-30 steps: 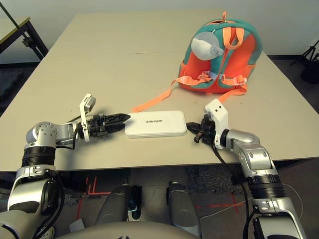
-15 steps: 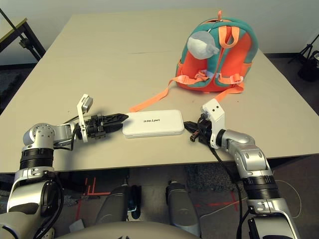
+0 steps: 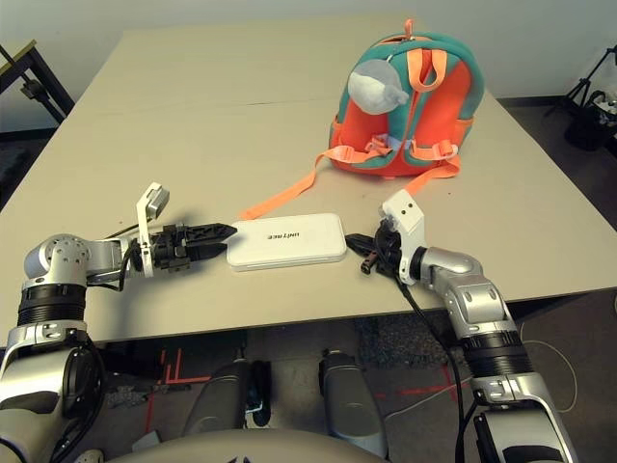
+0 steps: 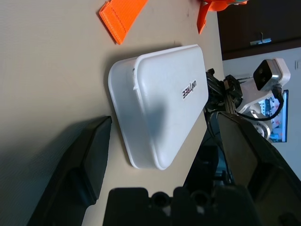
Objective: Put the pencil case into the backpack and zip it.
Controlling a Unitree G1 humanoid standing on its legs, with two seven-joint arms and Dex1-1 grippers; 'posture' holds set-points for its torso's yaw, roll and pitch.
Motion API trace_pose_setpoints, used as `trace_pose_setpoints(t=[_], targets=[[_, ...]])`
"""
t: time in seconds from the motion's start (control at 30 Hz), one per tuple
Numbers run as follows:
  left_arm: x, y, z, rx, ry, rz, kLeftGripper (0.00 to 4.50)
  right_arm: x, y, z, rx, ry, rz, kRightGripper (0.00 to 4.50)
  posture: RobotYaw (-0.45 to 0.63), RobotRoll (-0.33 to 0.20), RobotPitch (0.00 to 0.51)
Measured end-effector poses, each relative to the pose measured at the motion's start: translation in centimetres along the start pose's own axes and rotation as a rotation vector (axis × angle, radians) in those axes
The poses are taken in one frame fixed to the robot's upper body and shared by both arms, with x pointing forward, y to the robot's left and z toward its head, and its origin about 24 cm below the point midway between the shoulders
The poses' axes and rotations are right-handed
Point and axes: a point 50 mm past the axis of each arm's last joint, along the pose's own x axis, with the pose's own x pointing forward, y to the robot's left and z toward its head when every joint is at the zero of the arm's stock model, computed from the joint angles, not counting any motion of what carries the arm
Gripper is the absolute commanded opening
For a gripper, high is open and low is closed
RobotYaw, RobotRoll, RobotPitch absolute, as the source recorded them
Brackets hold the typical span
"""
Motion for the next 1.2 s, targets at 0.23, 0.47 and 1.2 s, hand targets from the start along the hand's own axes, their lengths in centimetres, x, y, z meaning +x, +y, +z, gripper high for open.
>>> trace_pose_setpoints(t=[0.23, 0.47, 1.2], targets=[[-0.1, 0.0, 0.1, 0.007, 0.0, 0.001, 4.5, -0.8, -1.2, 0.1, -0.035, 0.022, -0.034, 0.02, -0.15, 0.0, 0.135], [0.0, 0.1, 0.0, 0.01, 0.003, 0.003, 4.5, 0.3, 0.0, 0.3, 0.018, -0.01, -0.002, 0.02, -0.15, 0.0, 0.139], [0.8, -0.6, -0.9, 0.057, 0.018, -0.02, 4.5, 3.0, 3.1, 2.1, 0.156, -0.11, 0.056, 0.02, -0.15, 0.0, 0.144]])
